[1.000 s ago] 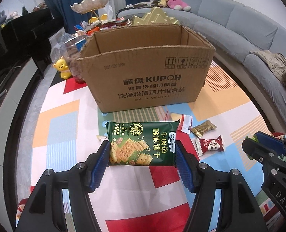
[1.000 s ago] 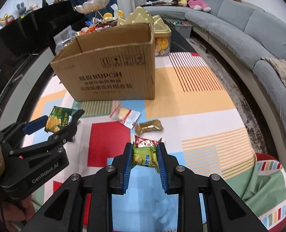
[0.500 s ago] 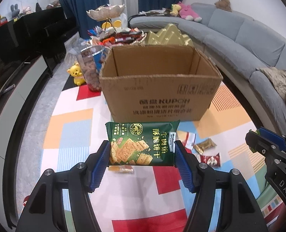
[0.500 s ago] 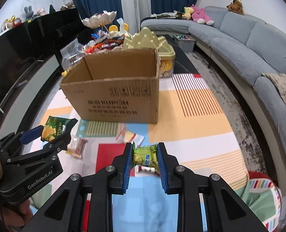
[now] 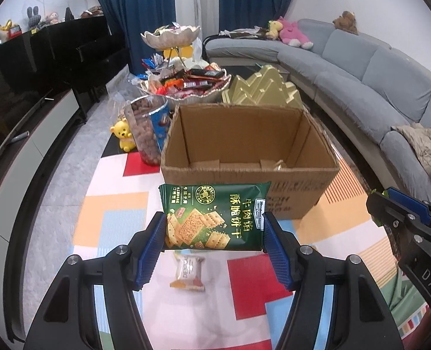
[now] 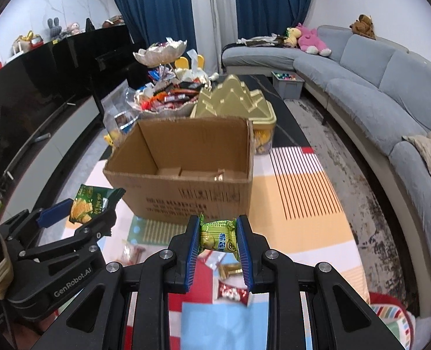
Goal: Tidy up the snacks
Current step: 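Lift both held snacks and carry them over the open box, then open both tools to drop the cracker packet and candy into the box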
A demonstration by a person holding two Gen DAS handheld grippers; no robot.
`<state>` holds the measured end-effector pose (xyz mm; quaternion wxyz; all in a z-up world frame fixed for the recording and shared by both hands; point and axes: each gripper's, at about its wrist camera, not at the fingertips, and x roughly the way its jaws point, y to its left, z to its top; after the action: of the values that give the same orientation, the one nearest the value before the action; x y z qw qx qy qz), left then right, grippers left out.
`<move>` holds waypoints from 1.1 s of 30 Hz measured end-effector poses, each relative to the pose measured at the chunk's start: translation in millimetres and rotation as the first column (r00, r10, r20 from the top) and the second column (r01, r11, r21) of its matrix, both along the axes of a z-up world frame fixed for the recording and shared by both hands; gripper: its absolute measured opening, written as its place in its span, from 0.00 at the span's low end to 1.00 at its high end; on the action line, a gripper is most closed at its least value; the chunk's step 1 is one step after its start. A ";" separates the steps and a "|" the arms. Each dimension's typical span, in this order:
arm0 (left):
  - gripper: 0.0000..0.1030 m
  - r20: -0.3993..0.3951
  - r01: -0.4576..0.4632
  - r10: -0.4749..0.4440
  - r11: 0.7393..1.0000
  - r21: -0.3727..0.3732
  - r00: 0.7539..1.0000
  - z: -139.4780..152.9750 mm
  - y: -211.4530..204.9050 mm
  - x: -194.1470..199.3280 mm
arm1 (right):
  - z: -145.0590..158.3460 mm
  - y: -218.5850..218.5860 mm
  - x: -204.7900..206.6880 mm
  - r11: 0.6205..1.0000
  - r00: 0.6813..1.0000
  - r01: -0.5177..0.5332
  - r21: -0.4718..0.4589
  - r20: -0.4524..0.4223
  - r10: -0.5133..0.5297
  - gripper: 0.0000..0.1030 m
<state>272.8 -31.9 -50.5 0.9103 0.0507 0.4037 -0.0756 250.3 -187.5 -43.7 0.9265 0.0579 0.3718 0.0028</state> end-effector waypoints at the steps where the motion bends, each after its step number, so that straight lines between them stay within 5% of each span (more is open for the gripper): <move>1: 0.63 0.003 -0.002 0.002 1.000 0.001 1.000 1.2 -0.1 2.1 | 3.0 -0.4 2.7 1.000 1.000 -0.002 -0.001 0.005 0.002 0.26; 18: 0.63 0.078 -0.010 0.011 1.000 -0.015 0.997 44.4 -10.9 65.7 | 55.7 -2.5 67.6 1.000 0.995 -0.026 -0.015 0.096 0.028 0.26; 33: 0.63 0.052 -0.031 0.032 0.999 -0.015 0.998 33.7 -7.8 120.7 | 58.6 0.2 133.0 0.999 0.997 -0.028 -0.026 0.076 0.030 0.26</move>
<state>393.5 -39.7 -16.8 0.9220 0.0398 0.3800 -0.0629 383.3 -187.3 14.9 0.9406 0.0407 0.3369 0.0138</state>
